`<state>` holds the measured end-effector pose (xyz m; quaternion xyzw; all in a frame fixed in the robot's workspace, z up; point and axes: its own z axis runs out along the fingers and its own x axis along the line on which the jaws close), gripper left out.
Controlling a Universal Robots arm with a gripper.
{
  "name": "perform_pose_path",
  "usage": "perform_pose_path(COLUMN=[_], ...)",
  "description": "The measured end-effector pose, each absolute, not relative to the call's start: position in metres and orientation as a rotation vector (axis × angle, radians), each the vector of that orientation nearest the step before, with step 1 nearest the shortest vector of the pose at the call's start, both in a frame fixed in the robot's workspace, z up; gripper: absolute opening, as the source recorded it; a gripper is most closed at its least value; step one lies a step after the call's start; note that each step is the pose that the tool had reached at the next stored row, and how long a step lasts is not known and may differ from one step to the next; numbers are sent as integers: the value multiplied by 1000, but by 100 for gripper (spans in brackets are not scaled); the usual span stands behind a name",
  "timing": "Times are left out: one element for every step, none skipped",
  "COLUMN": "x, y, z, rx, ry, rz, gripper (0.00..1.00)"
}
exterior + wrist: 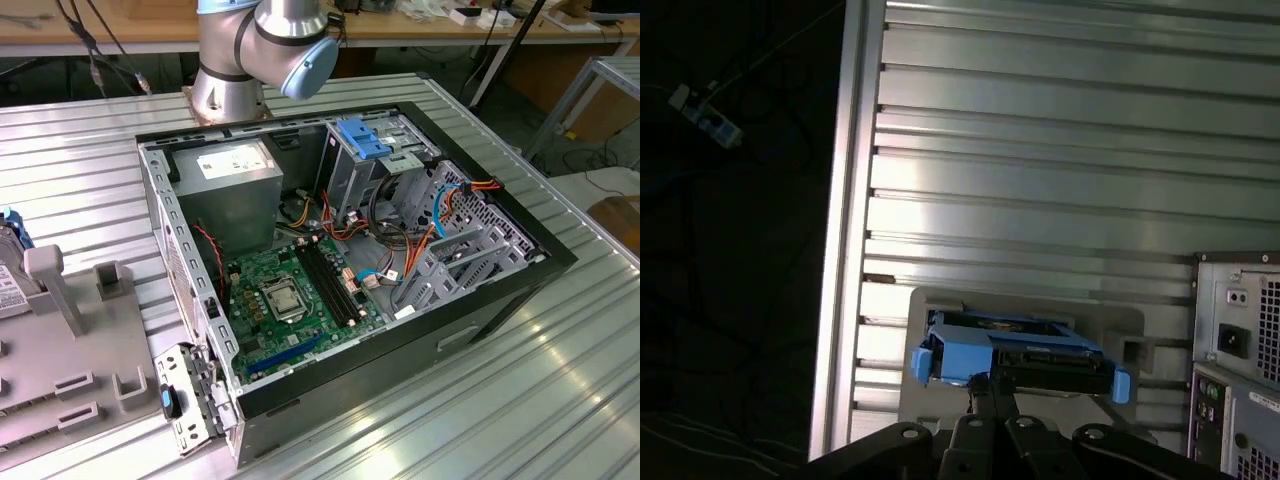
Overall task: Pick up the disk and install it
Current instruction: 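Pick up the disk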
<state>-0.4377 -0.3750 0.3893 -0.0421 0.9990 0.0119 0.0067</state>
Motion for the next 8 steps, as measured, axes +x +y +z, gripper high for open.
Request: perform_pose_path(x=[-438, -438, -438, -438, -438, -438, -438, -438], y=[-375, -375, -375, -375, -375, -375, -375, -375], z=[389, 389, 389, 389, 389, 389, 389, 389], rx=[-149, -165, -192, -208, -227, -261, -303, -330], ry=[3124, 3124, 3122, 3122, 3120, 3118, 3115, 3112], rz=[37, 37, 38, 38, 38, 38, 38, 38], gripper=[11, 11, 11, 11, 11, 11, 11, 11])
